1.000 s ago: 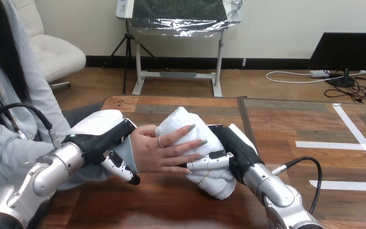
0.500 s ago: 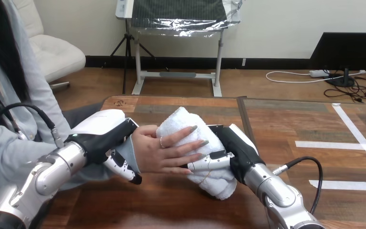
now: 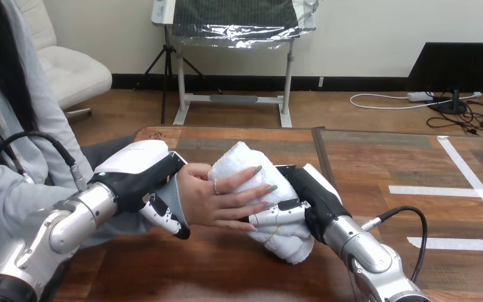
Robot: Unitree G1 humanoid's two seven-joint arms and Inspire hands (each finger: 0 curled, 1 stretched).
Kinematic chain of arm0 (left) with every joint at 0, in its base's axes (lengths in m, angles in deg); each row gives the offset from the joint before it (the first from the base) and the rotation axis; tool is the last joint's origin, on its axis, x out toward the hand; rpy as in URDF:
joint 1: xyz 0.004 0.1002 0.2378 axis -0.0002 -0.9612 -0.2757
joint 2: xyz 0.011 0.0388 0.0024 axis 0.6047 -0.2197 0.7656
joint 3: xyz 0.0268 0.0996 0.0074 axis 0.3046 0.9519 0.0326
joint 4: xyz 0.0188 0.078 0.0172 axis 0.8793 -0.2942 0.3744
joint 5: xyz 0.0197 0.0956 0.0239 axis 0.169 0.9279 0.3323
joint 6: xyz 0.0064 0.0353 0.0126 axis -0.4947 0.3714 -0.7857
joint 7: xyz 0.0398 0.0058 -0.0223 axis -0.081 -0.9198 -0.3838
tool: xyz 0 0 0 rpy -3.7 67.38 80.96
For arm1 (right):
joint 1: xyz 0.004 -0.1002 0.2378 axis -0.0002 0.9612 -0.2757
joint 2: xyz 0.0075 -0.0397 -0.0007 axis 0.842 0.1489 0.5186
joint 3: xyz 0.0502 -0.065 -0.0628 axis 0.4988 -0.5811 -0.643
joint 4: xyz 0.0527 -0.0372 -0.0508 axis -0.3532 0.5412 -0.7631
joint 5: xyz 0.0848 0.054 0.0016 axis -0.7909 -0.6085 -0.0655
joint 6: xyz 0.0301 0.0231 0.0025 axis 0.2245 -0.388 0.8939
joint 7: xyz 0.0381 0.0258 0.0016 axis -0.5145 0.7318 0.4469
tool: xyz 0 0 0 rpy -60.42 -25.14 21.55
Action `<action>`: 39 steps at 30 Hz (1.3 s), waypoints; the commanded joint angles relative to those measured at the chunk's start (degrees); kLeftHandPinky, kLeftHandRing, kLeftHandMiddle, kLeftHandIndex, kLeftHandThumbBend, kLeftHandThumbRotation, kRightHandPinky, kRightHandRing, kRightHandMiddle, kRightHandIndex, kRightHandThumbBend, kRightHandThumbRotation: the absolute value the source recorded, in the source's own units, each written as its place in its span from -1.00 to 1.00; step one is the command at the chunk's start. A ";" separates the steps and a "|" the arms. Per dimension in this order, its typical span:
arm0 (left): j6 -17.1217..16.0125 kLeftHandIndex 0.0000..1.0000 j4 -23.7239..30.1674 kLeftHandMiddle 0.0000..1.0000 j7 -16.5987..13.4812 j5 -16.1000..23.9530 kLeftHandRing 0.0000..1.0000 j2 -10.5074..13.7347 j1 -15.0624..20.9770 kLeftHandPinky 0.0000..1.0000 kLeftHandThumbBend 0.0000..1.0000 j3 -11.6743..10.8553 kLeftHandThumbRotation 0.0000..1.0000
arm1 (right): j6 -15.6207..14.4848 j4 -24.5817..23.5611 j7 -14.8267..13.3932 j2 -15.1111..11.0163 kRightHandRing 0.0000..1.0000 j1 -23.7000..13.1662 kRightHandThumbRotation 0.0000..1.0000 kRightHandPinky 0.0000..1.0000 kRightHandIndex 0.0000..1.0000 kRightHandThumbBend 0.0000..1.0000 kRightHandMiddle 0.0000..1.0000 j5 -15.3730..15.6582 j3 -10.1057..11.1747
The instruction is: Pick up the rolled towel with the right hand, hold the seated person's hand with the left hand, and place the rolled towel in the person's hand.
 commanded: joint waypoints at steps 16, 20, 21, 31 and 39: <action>-3.34 -0.20 6.67 -0.23 -0.45 -2.33 -0.37 -2.86 9.76 -0.49 0.68 -0.96 -1.00 | 3.59 -3.01 0.85 2.69 -0.27 -3.17 -1.00 -0.38 -0.09 0.65 -0.14 1.54 -2.91; -3.24 -0.17 6.73 -0.20 -0.40 -2.29 -0.33 -2.73 9.66 -0.46 0.69 -0.98 -1.00 | 3.80 -2.88 0.77 2.54 -0.23 -3.25 -1.00 -0.35 -0.06 0.69 -0.10 1.77 -3.03; -3.09 -0.17 6.83 -0.19 -0.49 -2.02 -0.33 -2.61 9.62 -0.45 0.69 -0.92 -1.00 | 3.89 -2.80 0.83 2.48 -0.22 -3.28 -1.00 -0.34 -0.06 0.69 -0.09 1.78 -3.03; -2.25 0.07 7.64 0.05 -1.00 -0.41 -0.06 -1.78 9.18 -0.19 0.70 -0.58 -0.87 | 3.32 -2.65 0.13 2.13 0.00 -3.44 -0.99 -0.11 0.10 0.81 0.08 2.28 -3.22; -1.52 0.31 7.95 0.25 -1.00 -0.06 0.16 -1.17 8.46 0.02 0.69 -0.66 -0.68 | 2.11 -2.73 -1.19 1.73 0.21 -3.68 -0.83 0.08 0.28 0.86 0.26 3.60 -3.62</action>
